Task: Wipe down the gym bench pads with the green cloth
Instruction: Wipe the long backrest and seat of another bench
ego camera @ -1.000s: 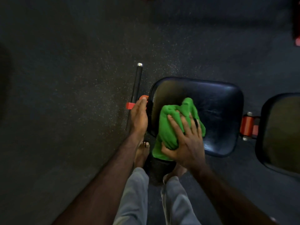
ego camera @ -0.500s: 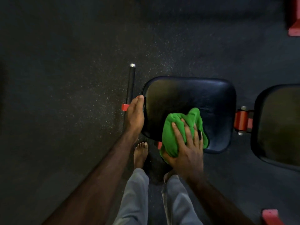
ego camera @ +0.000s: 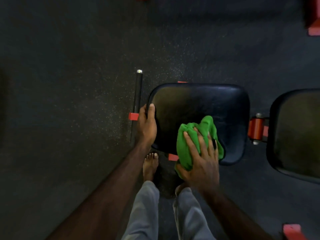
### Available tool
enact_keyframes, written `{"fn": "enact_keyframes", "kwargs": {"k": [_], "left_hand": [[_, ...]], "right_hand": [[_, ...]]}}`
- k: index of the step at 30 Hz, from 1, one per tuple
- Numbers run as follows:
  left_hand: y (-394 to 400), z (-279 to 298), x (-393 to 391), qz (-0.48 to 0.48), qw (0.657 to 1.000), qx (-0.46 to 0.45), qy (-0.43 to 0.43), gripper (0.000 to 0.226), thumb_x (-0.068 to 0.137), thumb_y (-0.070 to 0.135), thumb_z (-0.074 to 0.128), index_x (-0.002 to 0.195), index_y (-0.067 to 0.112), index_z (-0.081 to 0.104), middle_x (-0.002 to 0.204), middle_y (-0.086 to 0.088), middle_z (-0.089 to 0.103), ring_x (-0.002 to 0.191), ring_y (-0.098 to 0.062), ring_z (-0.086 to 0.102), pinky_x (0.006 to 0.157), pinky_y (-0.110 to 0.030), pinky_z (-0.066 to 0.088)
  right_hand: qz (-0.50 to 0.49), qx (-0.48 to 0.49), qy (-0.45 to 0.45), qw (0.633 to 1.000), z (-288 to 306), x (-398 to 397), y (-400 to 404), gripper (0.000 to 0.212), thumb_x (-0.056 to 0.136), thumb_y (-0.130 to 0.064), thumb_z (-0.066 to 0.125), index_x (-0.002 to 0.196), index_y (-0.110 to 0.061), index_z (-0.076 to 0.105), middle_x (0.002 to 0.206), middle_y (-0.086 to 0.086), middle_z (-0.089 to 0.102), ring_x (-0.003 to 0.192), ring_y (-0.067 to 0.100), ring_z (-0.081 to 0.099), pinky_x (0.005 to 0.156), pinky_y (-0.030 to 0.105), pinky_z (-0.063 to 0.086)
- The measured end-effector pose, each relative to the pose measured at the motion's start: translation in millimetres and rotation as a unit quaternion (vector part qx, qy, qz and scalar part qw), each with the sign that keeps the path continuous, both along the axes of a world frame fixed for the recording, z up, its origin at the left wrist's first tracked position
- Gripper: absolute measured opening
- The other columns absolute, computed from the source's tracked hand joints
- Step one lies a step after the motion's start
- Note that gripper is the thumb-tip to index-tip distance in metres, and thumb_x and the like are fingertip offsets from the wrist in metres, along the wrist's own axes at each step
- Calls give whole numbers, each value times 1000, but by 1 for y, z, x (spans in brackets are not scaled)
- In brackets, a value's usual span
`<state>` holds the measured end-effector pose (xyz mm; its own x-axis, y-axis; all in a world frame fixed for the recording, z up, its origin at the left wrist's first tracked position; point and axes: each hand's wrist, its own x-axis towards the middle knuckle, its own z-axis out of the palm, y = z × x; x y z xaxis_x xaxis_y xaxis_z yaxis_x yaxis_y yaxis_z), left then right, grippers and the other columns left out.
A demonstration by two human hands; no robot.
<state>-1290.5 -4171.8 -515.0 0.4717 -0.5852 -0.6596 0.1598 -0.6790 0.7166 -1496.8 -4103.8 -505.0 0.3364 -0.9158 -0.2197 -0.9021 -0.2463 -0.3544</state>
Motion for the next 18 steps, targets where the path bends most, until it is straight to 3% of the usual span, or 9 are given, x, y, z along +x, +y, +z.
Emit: {"fn": "enact_keyframes", "kwargs": {"k": [3,5,8,11,15,18], "left_hand": [[2,-2,-8,14,998,-5,-53,37,108,49,42,128,24,61,101,19,59,95,-3,58,84,-28,39],[3,-3,-8,29,997,-3,-77,41,104,57,43,118,26,65,99,12,65,96,-14,63,82,-32,44],[3,-12,1,94,994,18,43,53,97,63,47,100,18,75,95,0,77,94,-20,73,90,-40,58],[3,-14,15,102,975,19,197,70,91,71,50,119,12,76,118,-14,76,115,-29,71,109,-48,51],[2,-8,13,130,967,24,219,58,104,55,39,130,14,70,122,-14,74,117,-30,70,107,-51,51],[3,-8,13,154,956,23,249,53,103,50,43,126,12,71,116,-14,76,109,-28,72,104,-46,54]], "right_hand": [[-55,15,-4,998,3,44,-6,104,75,-62,67,164,-30,22,172,5,16,158,42,8,123,67,14],[-9,26,-39,999,3,78,-19,107,76,-61,70,165,-30,21,172,6,16,158,43,5,122,68,15],[96,9,-68,993,-2,85,-37,105,77,-65,72,164,-30,25,172,4,19,159,39,3,125,64,13],[120,-3,-53,991,-1,45,-45,104,76,-67,68,164,-33,24,170,3,23,159,35,12,124,63,19],[-41,4,-47,998,5,30,-30,99,74,-60,62,163,-30,30,168,5,26,157,37,15,124,63,16],[66,-5,-34,997,0,65,-42,89,82,-58,57,163,-33,30,170,4,22,157,42,10,123,67,12]]}}
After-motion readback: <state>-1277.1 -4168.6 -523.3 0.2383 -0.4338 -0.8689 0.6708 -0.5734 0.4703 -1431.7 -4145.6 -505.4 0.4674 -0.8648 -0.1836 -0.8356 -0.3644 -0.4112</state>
